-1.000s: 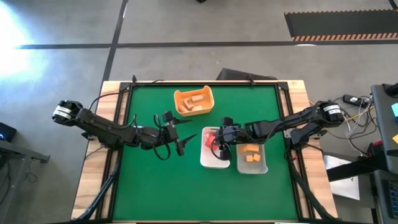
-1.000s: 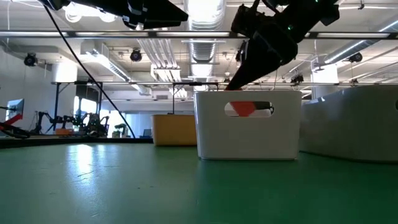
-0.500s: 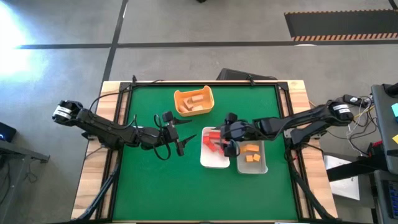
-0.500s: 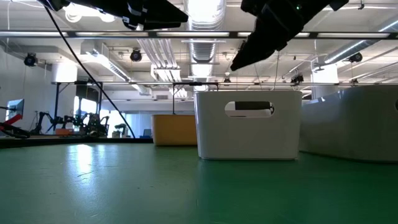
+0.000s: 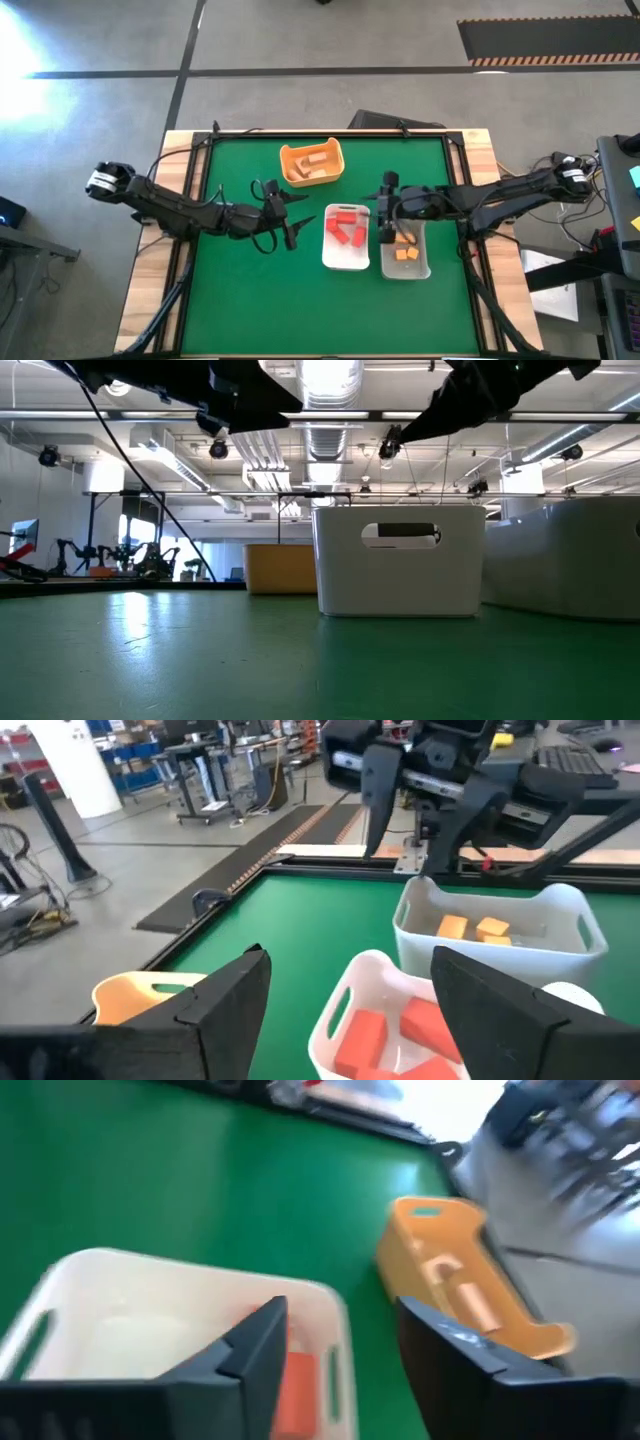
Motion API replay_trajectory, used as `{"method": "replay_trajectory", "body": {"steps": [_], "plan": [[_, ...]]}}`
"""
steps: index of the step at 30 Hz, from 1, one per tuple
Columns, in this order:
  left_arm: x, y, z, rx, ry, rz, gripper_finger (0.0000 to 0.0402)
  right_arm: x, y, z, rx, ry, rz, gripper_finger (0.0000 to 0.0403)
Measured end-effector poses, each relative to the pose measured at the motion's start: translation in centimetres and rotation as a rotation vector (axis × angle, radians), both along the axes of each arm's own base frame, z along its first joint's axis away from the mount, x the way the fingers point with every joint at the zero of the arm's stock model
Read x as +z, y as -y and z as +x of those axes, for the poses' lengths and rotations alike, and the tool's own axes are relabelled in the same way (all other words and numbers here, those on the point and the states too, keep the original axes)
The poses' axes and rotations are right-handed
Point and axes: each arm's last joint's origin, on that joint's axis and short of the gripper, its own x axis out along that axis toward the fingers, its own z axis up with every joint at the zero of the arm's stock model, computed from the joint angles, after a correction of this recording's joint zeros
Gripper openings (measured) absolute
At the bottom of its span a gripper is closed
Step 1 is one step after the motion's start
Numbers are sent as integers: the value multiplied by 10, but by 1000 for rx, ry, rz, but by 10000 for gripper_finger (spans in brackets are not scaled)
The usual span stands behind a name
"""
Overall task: Sort & place blocks by color
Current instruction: Return to Home Position
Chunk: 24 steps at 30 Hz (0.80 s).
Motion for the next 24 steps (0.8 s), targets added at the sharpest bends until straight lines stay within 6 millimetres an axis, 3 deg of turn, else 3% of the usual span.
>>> {"method": "replay_trajectory", "body": {"steps": [6,11,17,21,24], "plan": [[5,-28,2,-40,-26,87,200,9,27,-21,-64,128,-121,89],[16,-76,-7,-220,-44,181,123,17,60,-41,-51,207,-183,20],[25,-132,-51,-220,-69,165,26,11,96,-72,-65,251,-194,9],[19,-144,-75,-243,-24,67,7,4,118,-90,-188,315,-159,9],[16,-143,-86,-218,5,38,6,1,125,-100,-174,338,-112,9]]}}
